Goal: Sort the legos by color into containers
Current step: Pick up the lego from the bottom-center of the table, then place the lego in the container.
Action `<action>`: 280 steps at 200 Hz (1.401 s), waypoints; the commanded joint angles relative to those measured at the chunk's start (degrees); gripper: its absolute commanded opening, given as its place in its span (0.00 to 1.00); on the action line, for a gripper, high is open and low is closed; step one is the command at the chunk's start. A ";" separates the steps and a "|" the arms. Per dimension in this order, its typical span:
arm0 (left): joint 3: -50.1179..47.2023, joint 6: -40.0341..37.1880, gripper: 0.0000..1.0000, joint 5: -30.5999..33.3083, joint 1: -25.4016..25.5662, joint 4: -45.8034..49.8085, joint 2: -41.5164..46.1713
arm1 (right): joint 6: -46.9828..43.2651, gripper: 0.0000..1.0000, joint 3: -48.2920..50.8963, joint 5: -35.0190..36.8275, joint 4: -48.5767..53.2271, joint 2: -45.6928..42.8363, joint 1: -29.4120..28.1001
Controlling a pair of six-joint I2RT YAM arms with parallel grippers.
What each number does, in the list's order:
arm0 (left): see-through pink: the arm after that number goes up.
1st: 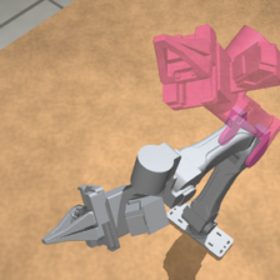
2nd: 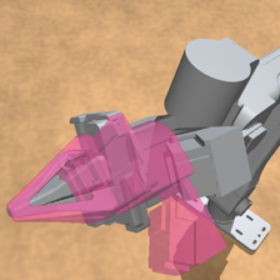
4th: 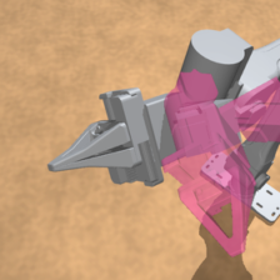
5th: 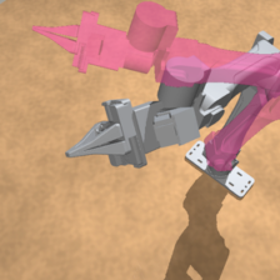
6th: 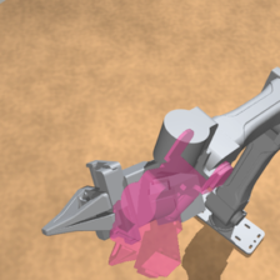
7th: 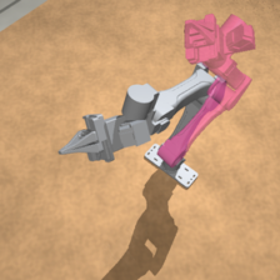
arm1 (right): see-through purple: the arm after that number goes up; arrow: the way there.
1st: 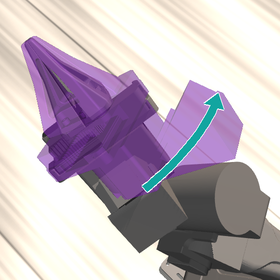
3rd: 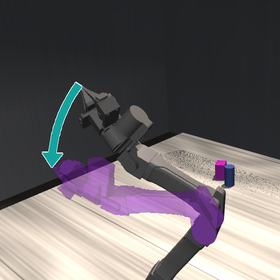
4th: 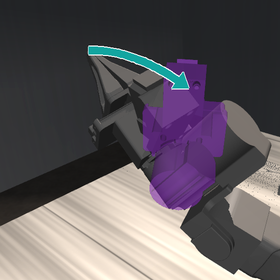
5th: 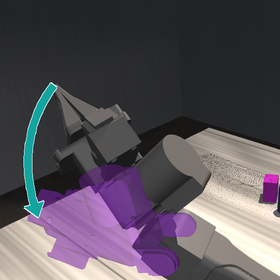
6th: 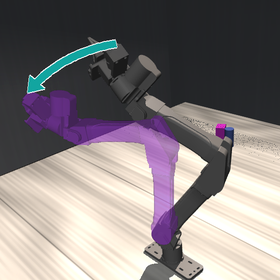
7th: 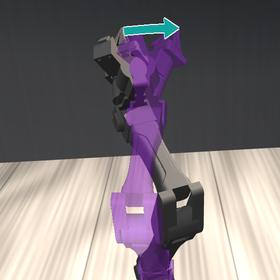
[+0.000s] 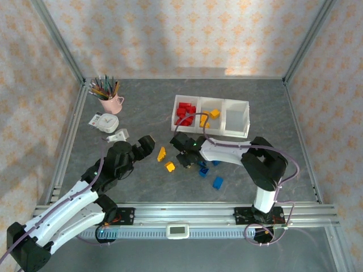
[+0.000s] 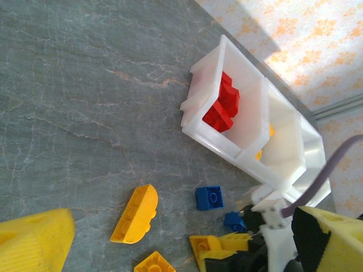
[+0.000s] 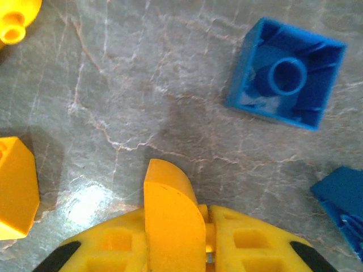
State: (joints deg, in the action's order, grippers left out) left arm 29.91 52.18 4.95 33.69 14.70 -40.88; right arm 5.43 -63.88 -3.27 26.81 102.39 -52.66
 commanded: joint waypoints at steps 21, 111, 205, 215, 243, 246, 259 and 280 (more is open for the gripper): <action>3.92 -3.23 0.99 -3.28 -0.21 -4.84 -5.32 | 2.73 0.23 -2.52 0.92 0.87 -9.54 5.51; 14.29 -9.11 0.99 -7.42 -0.21 -15.01 -23.48 | 4.86 0.24 -21.07 5.07 -1.25 5.92 24.57; 16.09 -10.04 0.99 -7.06 -0.47 -16.25 -26.75 | 4.98 0.46 -35.45 4.76 -0.20 18.02 28.78; 15.96 -10.00 0.99 -7.06 -0.47 -15.98 -26.33 | 5.03 0.46 -33.97 4.37 -0.60 16.11 28.67; 14.58 -9.74 0.99 -6.59 -0.56 -15.15 -23.94 | 5.63 0.46 -26.89 3.15 -2.81 8.96 27.94; 14.38 -9.73 0.99 -6.47 -0.56 -14.88 -23.59 | 5.59 0.46 -26.15 3.25 -2.89 8.22 27.75; 13.78 -9.67 0.99 -6.06 -0.56 -13.86 -22.02 | 5.84 0.46 -22.53 3.51 -3.31 4.69 27.02; 11.96 -9.15 0.99 -4.93 -0.62 -11.90 -18.78 | 5.99 0.47 -17.20 3.09 -3.52 -0.64 25.18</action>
State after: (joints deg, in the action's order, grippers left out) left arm 44.03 43.40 -2.24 33.58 0.34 -63.53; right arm 10.55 -85.30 -0.40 24.14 109.25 -25.19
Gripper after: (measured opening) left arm 0.993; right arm 0.469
